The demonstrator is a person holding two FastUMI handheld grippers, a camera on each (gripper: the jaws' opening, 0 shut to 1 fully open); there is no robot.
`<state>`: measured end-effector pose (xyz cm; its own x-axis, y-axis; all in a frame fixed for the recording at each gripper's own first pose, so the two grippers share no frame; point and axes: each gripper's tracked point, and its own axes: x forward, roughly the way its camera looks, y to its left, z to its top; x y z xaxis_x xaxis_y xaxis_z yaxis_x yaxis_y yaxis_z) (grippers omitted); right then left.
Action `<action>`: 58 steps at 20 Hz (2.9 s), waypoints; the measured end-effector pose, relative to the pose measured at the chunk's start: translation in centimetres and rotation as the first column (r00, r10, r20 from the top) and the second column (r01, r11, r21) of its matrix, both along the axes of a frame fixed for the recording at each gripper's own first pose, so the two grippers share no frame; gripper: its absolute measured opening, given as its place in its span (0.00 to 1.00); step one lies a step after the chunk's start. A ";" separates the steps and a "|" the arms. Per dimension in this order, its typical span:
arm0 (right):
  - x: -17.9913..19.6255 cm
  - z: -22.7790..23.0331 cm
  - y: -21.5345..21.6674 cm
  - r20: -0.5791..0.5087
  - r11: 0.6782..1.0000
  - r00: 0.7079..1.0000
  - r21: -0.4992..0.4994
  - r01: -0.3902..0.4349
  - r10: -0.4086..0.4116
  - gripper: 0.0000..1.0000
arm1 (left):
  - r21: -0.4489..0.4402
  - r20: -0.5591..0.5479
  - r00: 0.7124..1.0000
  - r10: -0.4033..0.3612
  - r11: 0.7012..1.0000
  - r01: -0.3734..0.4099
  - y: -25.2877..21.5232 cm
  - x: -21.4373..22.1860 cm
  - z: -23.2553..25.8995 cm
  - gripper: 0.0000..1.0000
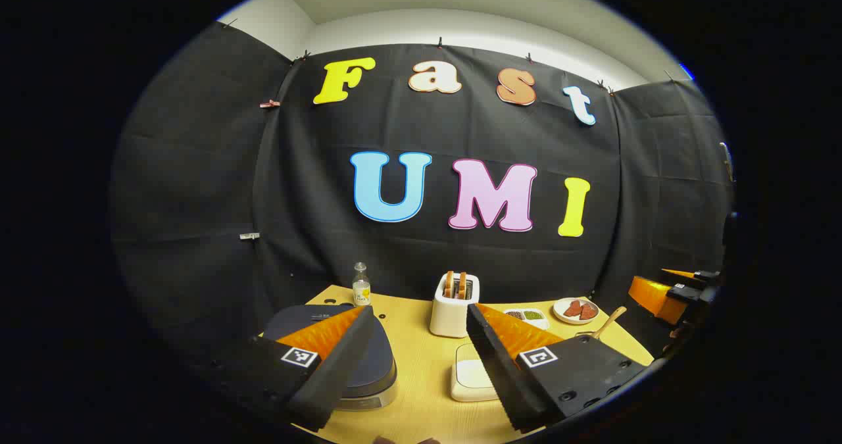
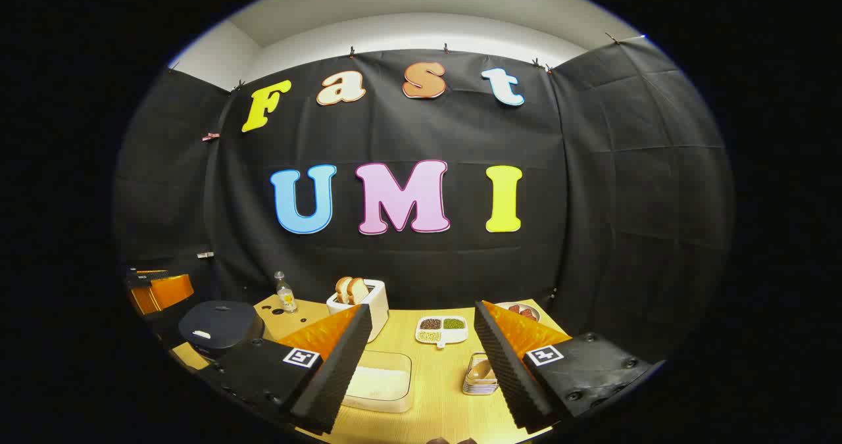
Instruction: Close the left gripper, press the button to open the rice cooker; take a wooden spoon from the chopstick holder with the right hand, scoop a spoonful of rice and pour it into the rice cooker, then put the wooden spoon back into the chopstick holder.
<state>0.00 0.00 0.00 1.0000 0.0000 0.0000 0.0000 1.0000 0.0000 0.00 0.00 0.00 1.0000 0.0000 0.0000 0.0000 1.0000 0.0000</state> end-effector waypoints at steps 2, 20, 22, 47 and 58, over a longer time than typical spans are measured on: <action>-0.2 0.1 -0.2 0.002 1.000 1.000 0.008 0.005 -0.005 0.98 | 0.004 0.002 1.000 -0.004 1.000 0.004 -0.2 0.0 0.1 0.95; -2.5 0.9 -4.0 0.018 0.993 0.993 0.016 0.115 -0.116 0.98 | 0.011 0.011 1.000 -0.021 1.000 0.021 1.3 0.0 0.3 0.95; -2.9 0.5 -4.3 0.007 0.992 0.992 0.008 0.126 -0.126 0.98 | 0.013 -0.005 1.000 -0.012 1.000 0.012 2.8 0.3 0.1 0.95; -5.5 -1.4 -3.9 -0.028 0.991 0.990 0.001 0.136 -0.136 0.98 | -0.176 -0.472 0.877 -0.087 0.984 0.002 13.2 5.5 -15.4 0.06; -0.3 -4.2 -5.2 -0.093 0.997 0.993 0.025 0.068 -0.066 0.98 | -0.214 -0.485 0.873 -0.037 0.974 -0.078 12.9 5.3 -16.5 0.06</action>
<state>-0.31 -5.17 -4.19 0.9935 -0.0657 -0.0935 0.0682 0.9974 0.0246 5.25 12.92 -16.47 0.8735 -0.0367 -0.4854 -0.0781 0.9736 -0.2143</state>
